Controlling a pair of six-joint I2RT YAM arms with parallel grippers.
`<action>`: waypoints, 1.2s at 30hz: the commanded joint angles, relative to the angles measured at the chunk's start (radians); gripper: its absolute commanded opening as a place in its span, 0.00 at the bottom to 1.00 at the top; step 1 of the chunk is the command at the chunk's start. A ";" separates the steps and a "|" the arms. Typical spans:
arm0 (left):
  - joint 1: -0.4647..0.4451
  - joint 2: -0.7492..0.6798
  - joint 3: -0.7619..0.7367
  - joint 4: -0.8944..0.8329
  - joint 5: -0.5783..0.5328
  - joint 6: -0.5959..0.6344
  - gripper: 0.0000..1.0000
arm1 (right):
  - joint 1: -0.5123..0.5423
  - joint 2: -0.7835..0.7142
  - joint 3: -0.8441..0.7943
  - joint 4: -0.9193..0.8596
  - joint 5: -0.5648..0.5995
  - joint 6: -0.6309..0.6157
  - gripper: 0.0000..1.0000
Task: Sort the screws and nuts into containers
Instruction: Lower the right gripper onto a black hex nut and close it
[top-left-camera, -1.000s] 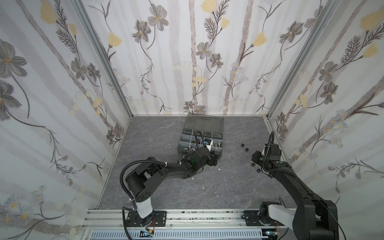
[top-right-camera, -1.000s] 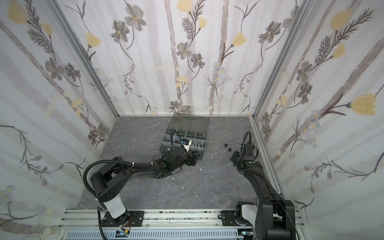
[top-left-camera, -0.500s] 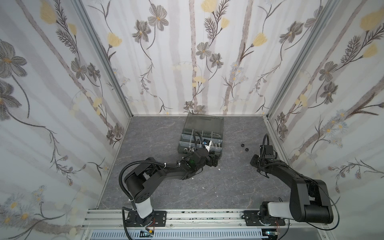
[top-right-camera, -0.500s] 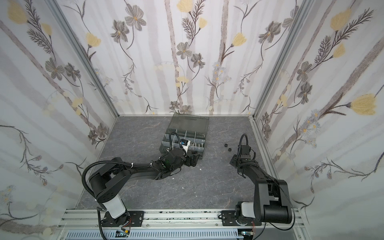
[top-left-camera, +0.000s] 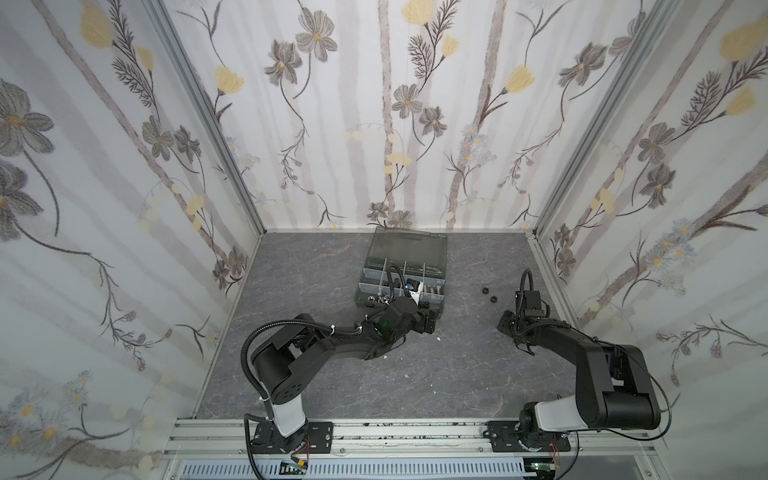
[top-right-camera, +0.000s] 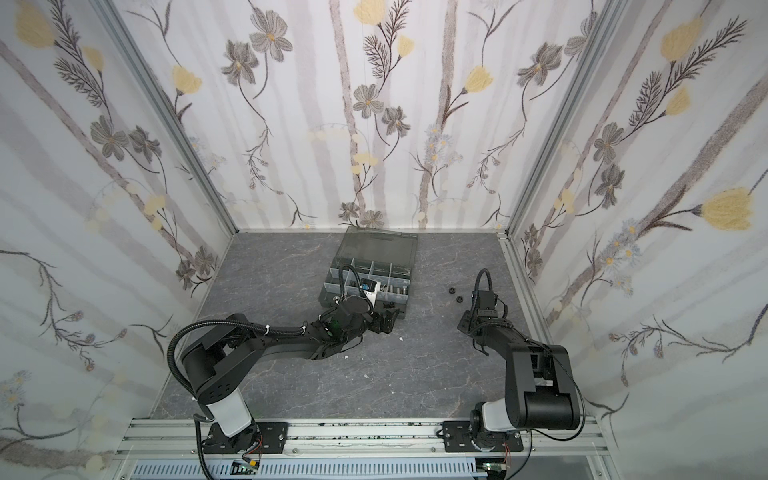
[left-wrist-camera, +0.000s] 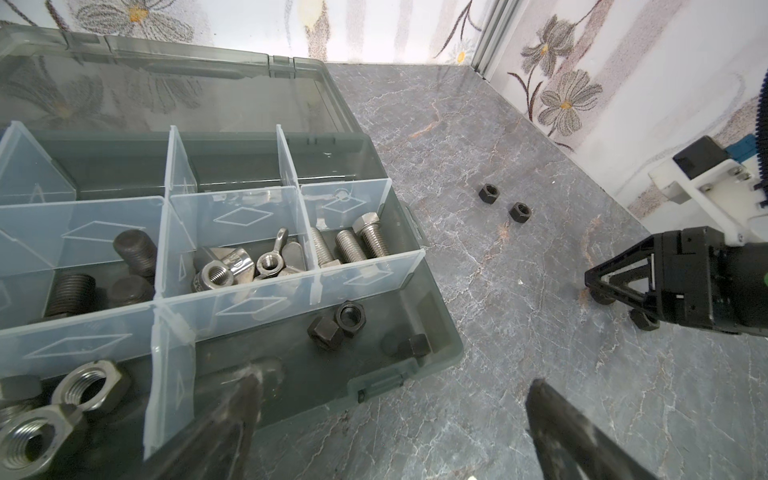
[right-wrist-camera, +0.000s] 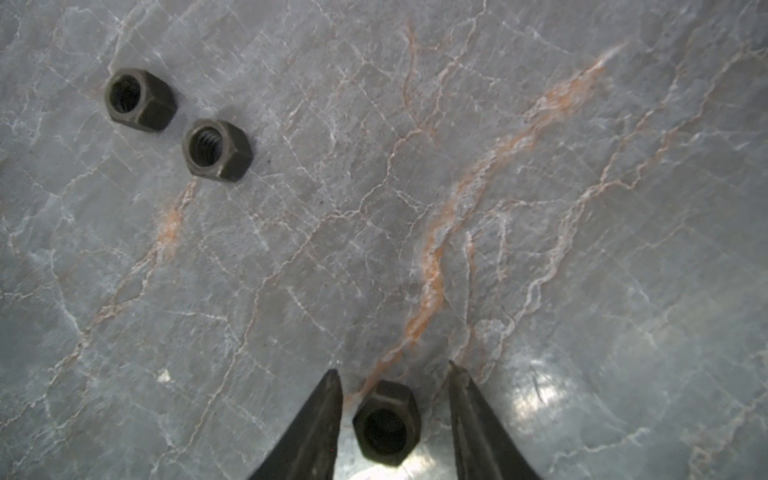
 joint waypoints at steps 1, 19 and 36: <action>0.001 0.006 0.011 0.027 -0.014 -0.004 1.00 | 0.005 0.015 0.008 0.010 0.007 0.001 0.43; 0.003 0.013 0.020 0.014 -0.020 -0.001 1.00 | 0.058 0.070 0.043 -0.015 -0.002 0.013 0.38; 0.003 0.018 0.013 0.022 -0.011 -0.014 1.00 | 0.081 0.025 0.034 -0.107 -0.008 0.018 0.38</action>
